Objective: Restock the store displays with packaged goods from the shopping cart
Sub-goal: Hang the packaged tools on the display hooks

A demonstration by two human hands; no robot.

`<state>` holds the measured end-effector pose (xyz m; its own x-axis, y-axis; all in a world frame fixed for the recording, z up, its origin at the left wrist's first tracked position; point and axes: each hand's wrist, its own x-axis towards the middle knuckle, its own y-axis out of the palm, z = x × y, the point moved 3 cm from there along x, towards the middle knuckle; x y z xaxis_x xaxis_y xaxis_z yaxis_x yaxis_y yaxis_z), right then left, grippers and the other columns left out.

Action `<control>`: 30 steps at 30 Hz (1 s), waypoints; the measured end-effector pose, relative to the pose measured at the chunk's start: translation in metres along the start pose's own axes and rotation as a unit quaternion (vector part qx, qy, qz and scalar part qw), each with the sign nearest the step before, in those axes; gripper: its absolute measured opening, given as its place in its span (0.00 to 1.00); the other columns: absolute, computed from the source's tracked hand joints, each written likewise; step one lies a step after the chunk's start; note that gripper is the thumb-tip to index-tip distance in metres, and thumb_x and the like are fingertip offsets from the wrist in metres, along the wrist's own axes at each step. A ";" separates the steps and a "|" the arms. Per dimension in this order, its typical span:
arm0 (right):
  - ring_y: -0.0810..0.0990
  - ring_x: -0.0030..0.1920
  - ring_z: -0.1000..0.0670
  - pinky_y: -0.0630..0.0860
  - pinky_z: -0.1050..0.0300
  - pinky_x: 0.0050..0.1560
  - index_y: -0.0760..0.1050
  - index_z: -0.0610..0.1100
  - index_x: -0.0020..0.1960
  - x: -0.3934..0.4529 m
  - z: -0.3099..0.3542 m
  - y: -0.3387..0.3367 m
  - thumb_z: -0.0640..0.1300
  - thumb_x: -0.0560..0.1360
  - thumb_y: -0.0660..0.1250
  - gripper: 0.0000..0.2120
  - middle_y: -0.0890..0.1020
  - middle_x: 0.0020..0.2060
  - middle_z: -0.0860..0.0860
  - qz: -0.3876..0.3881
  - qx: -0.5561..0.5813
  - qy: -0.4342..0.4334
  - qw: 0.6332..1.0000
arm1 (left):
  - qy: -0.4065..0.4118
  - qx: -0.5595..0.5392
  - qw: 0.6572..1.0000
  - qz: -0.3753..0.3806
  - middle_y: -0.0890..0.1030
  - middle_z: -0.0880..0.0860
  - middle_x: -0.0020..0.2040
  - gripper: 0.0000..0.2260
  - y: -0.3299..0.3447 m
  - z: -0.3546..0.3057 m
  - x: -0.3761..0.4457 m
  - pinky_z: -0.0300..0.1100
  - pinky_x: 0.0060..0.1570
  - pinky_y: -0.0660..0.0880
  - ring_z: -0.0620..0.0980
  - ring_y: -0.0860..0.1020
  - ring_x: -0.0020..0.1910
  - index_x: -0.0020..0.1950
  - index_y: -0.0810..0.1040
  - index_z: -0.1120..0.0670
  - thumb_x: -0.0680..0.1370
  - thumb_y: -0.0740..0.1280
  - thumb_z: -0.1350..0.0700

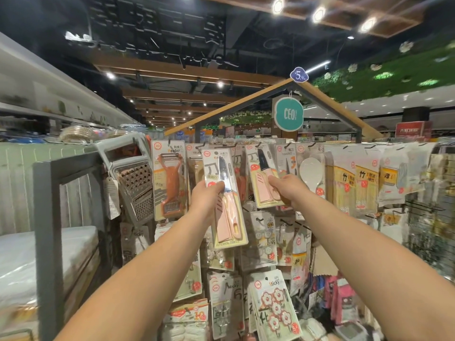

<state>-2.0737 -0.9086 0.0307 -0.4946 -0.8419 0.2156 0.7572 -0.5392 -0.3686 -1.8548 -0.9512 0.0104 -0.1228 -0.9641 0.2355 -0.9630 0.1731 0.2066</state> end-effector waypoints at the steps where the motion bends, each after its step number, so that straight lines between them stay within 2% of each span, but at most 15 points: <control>1: 0.79 0.41 0.46 0.78 0.50 0.45 0.73 0.38 0.62 -0.006 0.004 0.002 0.55 0.79 0.63 0.22 0.81 0.44 0.46 0.016 0.003 0.000 1.000 | -0.001 0.001 1.000 0.000 0.84 0.56 0.50 0.08 0.001 0.001 0.000 0.45 0.44 0.77 0.53 0.82 0.44 0.57 0.78 0.57 0.79 0.66 0.62; 2: 0.77 0.45 0.45 0.77 0.50 0.50 0.73 0.38 0.63 -0.014 0.010 0.005 0.54 0.81 0.61 0.21 0.80 0.48 0.44 0.039 0.009 0.007 0.999 | 0.000 -0.004 1.000 0.002 0.84 0.56 0.51 0.09 0.001 0.003 0.000 0.45 0.44 0.77 0.53 0.82 0.45 0.59 0.78 0.57 0.79 0.66 0.62; 4: 0.73 0.65 0.41 0.68 0.43 0.67 0.66 0.42 0.72 -0.018 0.012 0.010 0.52 0.83 0.56 0.21 0.73 0.68 0.40 0.062 0.021 0.021 0.998 | 0.000 -0.017 1.000 0.005 0.84 0.55 0.51 0.10 0.002 0.006 0.001 0.45 0.45 0.77 0.53 0.82 0.46 0.61 0.78 0.58 0.79 0.66 0.62; 6: 0.63 0.74 0.41 0.61 0.46 0.72 0.60 0.41 0.77 -0.033 0.016 0.015 0.49 0.85 0.52 0.23 0.64 0.76 0.43 0.081 0.021 0.001 0.996 | -0.007 -0.025 1.000 0.002 0.84 0.54 0.50 0.11 0.002 0.007 0.001 0.44 0.42 0.76 0.52 0.82 0.44 0.61 0.78 0.59 0.79 0.66 0.63; 8: 0.67 0.72 0.42 0.64 0.43 0.71 0.63 0.44 0.76 -0.039 0.010 0.022 0.53 0.85 0.51 0.23 0.68 0.74 0.45 0.125 0.007 -0.003 0.992 | -0.025 -0.050 0.998 0.000 0.83 0.56 0.50 0.11 0.004 0.008 0.002 0.45 0.41 0.77 0.53 0.82 0.42 0.62 0.77 0.58 0.80 0.66 0.63; 10: 0.76 0.63 0.45 0.74 0.42 0.63 0.69 0.45 0.71 -0.046 0.002 0.030 0.58 0.83 0.53 0.24 0.77 0.65 0.46 0.235 0.020 0.022 0.972 | -0.039 -0.068 0.997 -0.007 0.83 0.57 0.50 0.09 0.007 0.009 0.002 0.47 0.42 0.78 0.55 0.82 0.42 0.60 0.77 0.58 0.80 0.65 0.63; 12: 0.81 0.54 0.46 0.80 0.46 0.55 0.73 0.44 0.66 -0.052 -0.004 0.036 0.58 0.81 0.59 0.22 0.80 0.58 0.45 0.341 0.008 0.036 0.939 | -0.045 -0.066 0.997 -0.014 0.83 0.59 0.50 0.08 0.009 0.011 0.003 0.52 0.46 0.80 0.58 0.82 0.44 0.58 0.77 0.60 0.80 0.66 0.63; 14: 0.82 0.54 0.44 0.78 0.43 0.61 0.75 0.42 0.61 -0.056 -0.004 0.040 0.52 0.79 0.66 0.16 0.81 0.58 0.41 0.370 -0.018 0.018 0.929 | -0.051 -0.067 0.996 -0.004 0.84 0.60 0.52 0.10 0.012 0.013 0.004 0.57 0.52 0.80 0.60 0.83 0.47 0.61 0.77 0.61 0.80 0.66 0.62; 16: 0.83 0.53 0.43 0.76 0.40 0.64 0.75 0.43 0.54 -0.056 -0.004 0.043 0.47 0.78 0.69 0.10 0.82 0.54 0.42 0.344 -0.026 -0.005 0.939 | -0.058 -0.080 0.995 0.009 0.83 0.62 0.53 0.10 0.017 0.014 0.001 0.59 0.54 0.79 0.60 0.83 0.47 0.61 0.77 0.62 0.81 0.64 0.62; 18: 0.82 0.51 0.46 0.77 0.42 0.61 0.74 0.44 0.50 -0.049 -0.008 0.044 0.46 0.78 0.69 0.07 0.83 0.50 0.45 0.314 -0.019 -0.004 0.949 | -0.067 -0.090 0.994 0.020 0.83 0.62 0.51 0.08 0.023 0.014 -0.001 0.59 0.54 0.79 0.59 0.82 0.45 0.60 0.76 0.61 0.81 0.64 0.63; 21: 0.83 0.46 0.49 0.82 0.48 0.51 0.74 0.44 0.49 -0.046 -0.015 0.043 0.43 0.78 0.68 0.04 0.84 0.45 0.48 0.276 0.013 -0.003 0.961 | -0.070 -0.084 0.993 0.039 0.82 0.57 0.43 0.05 0.031 0.011 -0.007 0.53 0.46 0.79 0.56 0.81 0.39 0.55 0.77 0.59 0.81 0.64 0.63; 24: 0.84 0.42 0.48 0.81 0.53 0.40 0.72 0.42 0.50 -0.045 -0.019 0.039 0.41 0.80 0.66 0.03 0.84 0.43 0.47 0.221 0.080 0.005 0.972 | -0.052 -0.053 0.995 0.069 0.82 0.53 0.42 0.07 0.033 0.011 -0.004 0.45 0.42 0.77 0.49 0.80 0.38 0.58 0.77 0.59 0.81 0.64 0.61; 26: 0.84 0.41 0.48 0.82 0.53 0.39 0.72 0.41 0.53 -0.043 -0.022 0.035 0.42 0.81 0.64 0.05 0.83 0.46 0.45 0.151 0.129 0.002 0.980 | -0.059 -0.026 0.993 0.099 0.82 0.50 0.44 0.08 0.033 0.010 -0.006 0.42 0.44 0.75 0.46 0.79 0.38 0.58 0.77 0.56 0.81 0.65 0.57; 28: 0.83 0.39 0.48 0.80 0.52 0.37 0.71 0.42 0.57 -0.039 -0.023 0.027 0.46 0.82 0.62 0.08 0.83 0.48 0.45 0.035 0.128 -0.014 0.991 | -0.080 -0.014 0.990 0.114 0.83 0.49 0.50 0.09 0.031 0.012 -0.006 0.45 0.53 0.73 0.46 0.79 0.45 0.59 0.77 0.53 0.80 0.66 0.54; 30: 0.78 0.36 0.49 0.72 0.57 0.30 0.71 0.41 0.60 -0.032 -0.025 0.016 0.48 0.82 0.61 0.12 0.80 0.47 0.45 -0.071 0.091 -0.020 0.993 | -0.099 -0.014 0.987 0.123 0.83 0.49 0.54 0.08 0.027 0.014 -0.006 0.48 0.60 0.71 0.48 0.79 0.52 0.58 0.76 0.52 0.80 0.66 0.53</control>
<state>-2.0565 -0.8901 -0.0049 -0.5877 -0.7550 0.2910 0.7468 -0.6445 -0.1639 -1.8837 -0.9436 0.0019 -0.3996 -0.9119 0.0930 -0.8913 0.4103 0.1930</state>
